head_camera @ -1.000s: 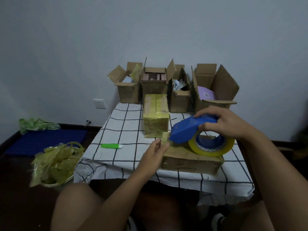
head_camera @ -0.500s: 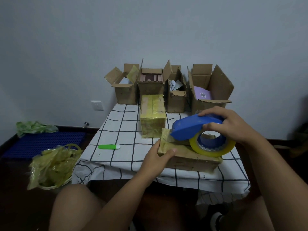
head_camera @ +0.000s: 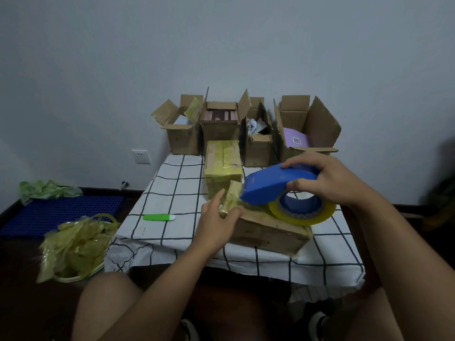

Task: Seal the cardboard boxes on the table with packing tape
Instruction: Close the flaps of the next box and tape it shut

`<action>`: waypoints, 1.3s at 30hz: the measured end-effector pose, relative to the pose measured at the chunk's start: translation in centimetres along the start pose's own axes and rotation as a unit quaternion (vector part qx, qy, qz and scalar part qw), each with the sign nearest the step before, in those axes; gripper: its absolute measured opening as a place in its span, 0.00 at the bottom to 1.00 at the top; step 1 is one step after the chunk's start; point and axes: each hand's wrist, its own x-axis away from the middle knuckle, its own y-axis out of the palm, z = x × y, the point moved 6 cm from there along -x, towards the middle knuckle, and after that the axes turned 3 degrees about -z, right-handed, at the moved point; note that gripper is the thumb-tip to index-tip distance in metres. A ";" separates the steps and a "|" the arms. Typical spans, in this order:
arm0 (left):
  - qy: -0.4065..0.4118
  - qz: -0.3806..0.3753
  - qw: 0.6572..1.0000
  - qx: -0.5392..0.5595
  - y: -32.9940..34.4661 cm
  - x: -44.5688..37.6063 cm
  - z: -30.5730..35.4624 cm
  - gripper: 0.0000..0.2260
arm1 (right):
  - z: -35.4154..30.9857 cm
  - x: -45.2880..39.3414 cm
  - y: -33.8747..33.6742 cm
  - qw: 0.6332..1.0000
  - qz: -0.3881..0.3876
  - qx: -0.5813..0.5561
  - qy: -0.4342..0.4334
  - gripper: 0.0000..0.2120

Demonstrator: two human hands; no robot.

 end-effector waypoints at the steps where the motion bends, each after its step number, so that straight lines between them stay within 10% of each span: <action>1: 0.004 0.009 1.000 -0.021 -0.4 0.1 -0.1 0.30 | -0.3 -0.4 0.4 1.000 -0.007 0.001 -0.001 0.15; 22: 0.173 -0.086 0.930 -0.311 -2.3 -0.7 -0.5 0.40 | -1.0 -1.7 2.7 0.997 -0.080 0.005 0.015 0.15; 39: 0.180 -0.114 0.934 -0.286 -1.1 -1.2 0.8 0.39 | -2.8 -3.2 4.9 0.977 -0.167 0.130 0.001 0.19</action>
